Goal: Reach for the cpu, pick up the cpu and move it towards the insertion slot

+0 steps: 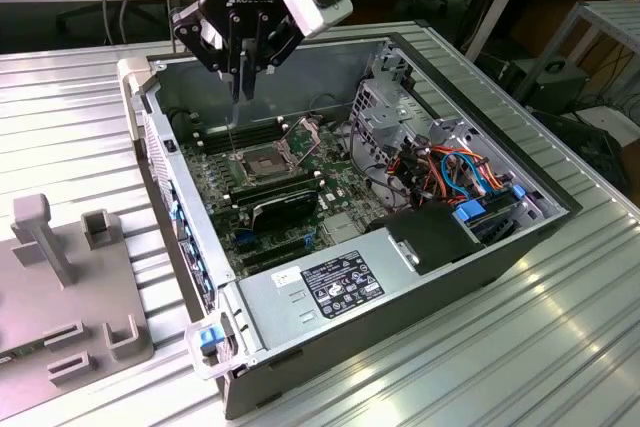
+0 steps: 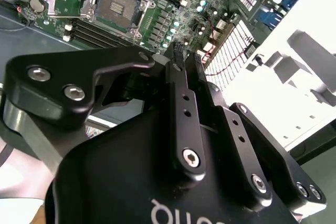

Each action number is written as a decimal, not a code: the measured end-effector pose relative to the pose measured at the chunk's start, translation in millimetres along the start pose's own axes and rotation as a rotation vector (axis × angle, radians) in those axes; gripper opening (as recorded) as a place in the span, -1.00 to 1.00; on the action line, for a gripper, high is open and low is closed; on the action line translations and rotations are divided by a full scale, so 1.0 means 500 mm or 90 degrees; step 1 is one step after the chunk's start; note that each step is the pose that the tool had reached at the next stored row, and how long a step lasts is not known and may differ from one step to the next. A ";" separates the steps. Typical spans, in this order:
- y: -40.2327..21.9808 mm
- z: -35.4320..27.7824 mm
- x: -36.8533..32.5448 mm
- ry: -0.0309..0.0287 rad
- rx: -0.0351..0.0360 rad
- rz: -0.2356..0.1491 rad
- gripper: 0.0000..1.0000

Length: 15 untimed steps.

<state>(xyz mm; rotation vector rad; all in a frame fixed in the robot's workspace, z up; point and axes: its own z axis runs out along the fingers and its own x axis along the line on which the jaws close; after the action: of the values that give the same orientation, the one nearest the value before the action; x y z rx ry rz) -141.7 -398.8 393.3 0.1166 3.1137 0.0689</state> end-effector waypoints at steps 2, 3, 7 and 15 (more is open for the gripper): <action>-0.001 0.000 0.008 0.0001 0.0000 0.000 -0.55; -0.001 0.000 0.010 0.0002 0.0001 0.000 -0.55; -0.001 0.000 0.018 0.0006 0.0001 0.000 -0.55; -0.002 -0.001 0.024 0.0007 0.0001 0.000 -0.55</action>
<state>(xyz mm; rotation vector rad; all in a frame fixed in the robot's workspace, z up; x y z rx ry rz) -153.6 -398.8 393.2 0.1166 3.1148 0.0688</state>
